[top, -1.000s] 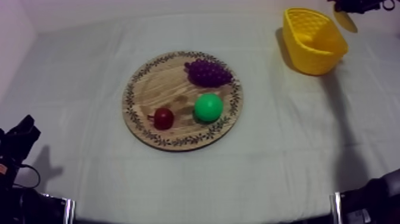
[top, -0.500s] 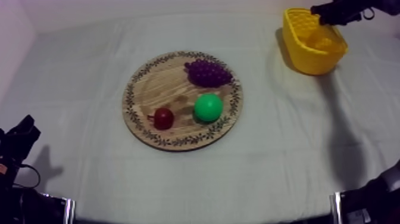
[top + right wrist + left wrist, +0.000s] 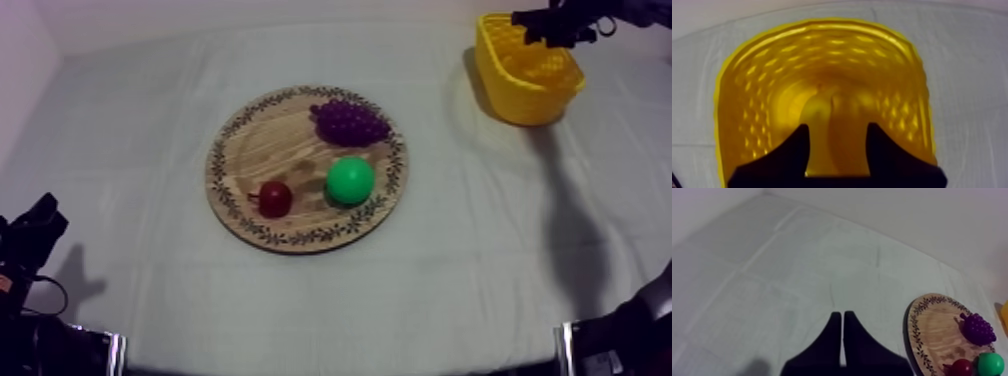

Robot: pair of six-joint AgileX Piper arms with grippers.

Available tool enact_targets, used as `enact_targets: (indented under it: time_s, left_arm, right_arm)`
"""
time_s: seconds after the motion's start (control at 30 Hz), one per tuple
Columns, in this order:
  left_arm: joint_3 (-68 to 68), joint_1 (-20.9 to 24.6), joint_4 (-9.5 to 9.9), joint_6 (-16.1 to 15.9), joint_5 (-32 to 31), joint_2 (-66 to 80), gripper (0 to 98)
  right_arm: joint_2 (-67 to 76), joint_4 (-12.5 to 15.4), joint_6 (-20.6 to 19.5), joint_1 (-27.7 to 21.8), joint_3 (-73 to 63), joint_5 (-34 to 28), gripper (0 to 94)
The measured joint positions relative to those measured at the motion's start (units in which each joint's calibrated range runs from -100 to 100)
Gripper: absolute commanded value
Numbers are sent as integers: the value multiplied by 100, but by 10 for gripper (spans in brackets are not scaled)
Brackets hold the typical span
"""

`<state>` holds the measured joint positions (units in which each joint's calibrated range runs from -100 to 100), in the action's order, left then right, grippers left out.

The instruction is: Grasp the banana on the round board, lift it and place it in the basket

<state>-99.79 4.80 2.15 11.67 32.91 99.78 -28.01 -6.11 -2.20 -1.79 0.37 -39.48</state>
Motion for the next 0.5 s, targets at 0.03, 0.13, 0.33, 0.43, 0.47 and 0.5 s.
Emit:
enact_targets:
  time_s: [0.03,0.13,0.33,0.43,0.47,0.5]
  left_arm:
    - [0,0,0,0,0,0,1]
    - [0,0,0,0,0,0,1]
    - [0,0,0,0,0,0,1]
    - [0,0,0,0,0,0,1]
    - [0,0,0,0,0,0,1]
    - [0,0,0,0,0,0,1]
  right_arm:
    - [41,34,0,-8,35,8,139]
    - [260,55,34,-11,243,91,52]
    - [1068,99,43,-21,962,157,13]
    - [1675,279,220,-56,1508,165,9]
    - [1847,324,269,-63,1712,165,9]
    - [2073,381,339,-77,1924,151,8]
